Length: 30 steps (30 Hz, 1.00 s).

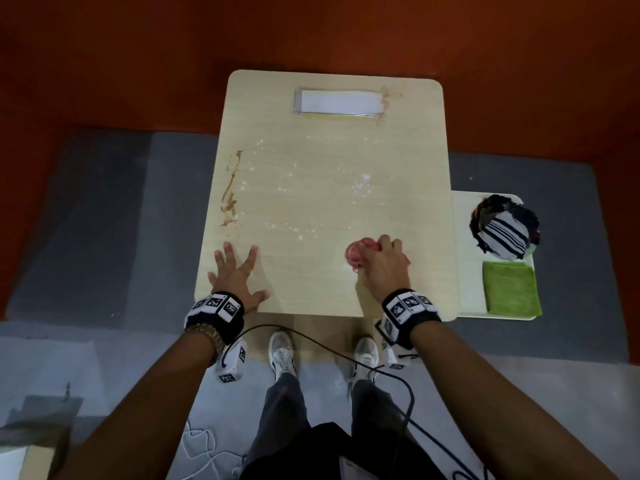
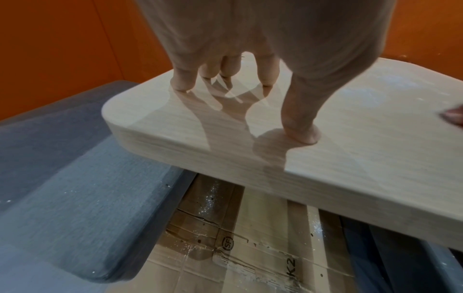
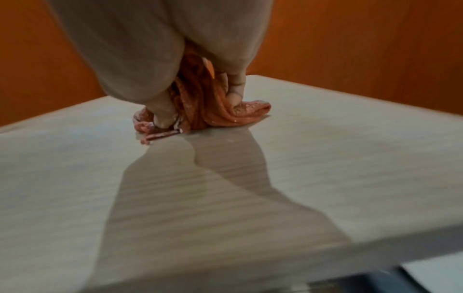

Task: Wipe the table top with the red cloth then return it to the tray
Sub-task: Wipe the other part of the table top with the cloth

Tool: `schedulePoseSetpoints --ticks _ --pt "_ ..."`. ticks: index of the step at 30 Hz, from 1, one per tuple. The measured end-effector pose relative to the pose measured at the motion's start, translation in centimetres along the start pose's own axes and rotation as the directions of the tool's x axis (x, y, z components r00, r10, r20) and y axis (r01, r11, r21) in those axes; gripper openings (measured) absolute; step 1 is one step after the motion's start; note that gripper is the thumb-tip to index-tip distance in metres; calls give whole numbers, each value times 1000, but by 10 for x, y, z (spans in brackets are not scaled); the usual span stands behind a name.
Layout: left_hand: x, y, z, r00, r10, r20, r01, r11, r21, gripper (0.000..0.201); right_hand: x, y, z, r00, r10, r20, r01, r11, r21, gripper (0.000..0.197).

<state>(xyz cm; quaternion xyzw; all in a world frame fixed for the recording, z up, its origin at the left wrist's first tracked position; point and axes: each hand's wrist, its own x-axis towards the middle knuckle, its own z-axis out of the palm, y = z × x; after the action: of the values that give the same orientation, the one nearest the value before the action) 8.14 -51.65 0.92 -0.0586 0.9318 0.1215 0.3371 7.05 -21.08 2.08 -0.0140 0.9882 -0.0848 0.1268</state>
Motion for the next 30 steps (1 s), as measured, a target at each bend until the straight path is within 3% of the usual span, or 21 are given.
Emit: schedulePoseSetpoints --ticks 3,5,10,13,17,19,21,24,27,30 --pt "-1 -1 1 1000 7 3 -7 1000 -18 105 7 -50 7 991 -126 49 124 992 37 33" --pt "-1 -3 1 1000 13 -6 -14 999 -31 105 13 -49 4 984 -152 94 151 988 24 35" --pt "-2 -2 1 1000 17 -11 -17 999 -40 104 30 18 -15 997 42 72 -43 999 9 36" --pt "-1 1 -1 1000 4 0 -4 1000 -29 105 34 5 -14 993 106 54 -106 994 -7 33" --pt "-1 1 -1 1000 5 0 -5 999 -34 107 23 -61 -1 983 -136 125 130 990 52 32" --pt "-1 0 -2 1000 0 -9 0 999 -36 109 26 -64 -2 968 -214 134 209 977 51 29" --pt "-2 -1 -2 1000 -5 -3 4 999 -41 111 38 -40 -9 979 -175 107 172 985 32 30" --pt "-3 -2 -2 1000 -3 3 3 999 -37 112 62 -3 -21 998 -1 63 0 1000 11 33" --pt "-2 -1 -2 1000 -8 14 8 999 -36 113 61 -21 -18 998 44 54 -45 999 14 33" --pt "-1 1 -2 1000 -17 17 18 999 -36 114 27 -63 1 983 -155 103 150 987 53 29"
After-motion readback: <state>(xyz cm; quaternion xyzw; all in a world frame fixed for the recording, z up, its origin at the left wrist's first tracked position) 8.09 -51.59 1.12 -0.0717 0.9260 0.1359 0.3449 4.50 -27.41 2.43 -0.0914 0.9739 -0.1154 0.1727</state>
